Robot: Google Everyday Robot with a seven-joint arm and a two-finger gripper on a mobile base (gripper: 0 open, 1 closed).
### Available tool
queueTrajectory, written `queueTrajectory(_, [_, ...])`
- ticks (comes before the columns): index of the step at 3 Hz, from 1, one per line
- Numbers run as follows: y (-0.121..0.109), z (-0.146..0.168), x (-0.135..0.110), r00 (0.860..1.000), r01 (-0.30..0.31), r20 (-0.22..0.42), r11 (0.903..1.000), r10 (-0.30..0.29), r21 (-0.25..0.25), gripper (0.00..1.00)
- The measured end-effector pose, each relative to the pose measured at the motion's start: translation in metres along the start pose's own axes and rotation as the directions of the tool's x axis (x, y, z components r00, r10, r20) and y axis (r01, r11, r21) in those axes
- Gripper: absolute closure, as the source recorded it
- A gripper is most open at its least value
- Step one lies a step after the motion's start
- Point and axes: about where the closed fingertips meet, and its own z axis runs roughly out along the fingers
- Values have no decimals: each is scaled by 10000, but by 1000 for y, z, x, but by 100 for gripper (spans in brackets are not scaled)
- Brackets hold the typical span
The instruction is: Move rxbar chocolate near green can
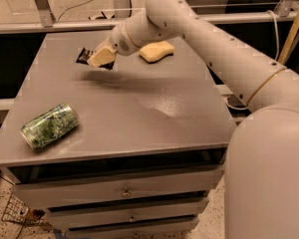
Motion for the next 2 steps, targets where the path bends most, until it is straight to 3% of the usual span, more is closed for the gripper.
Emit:
queueTrajectory(1, [14,-26,-9,9953,915,-272,9952,-925,-337,100])
queueTrajectory(2, [46,-32,-1,9684,1972,-1188,9648,-2193,-1740,100])
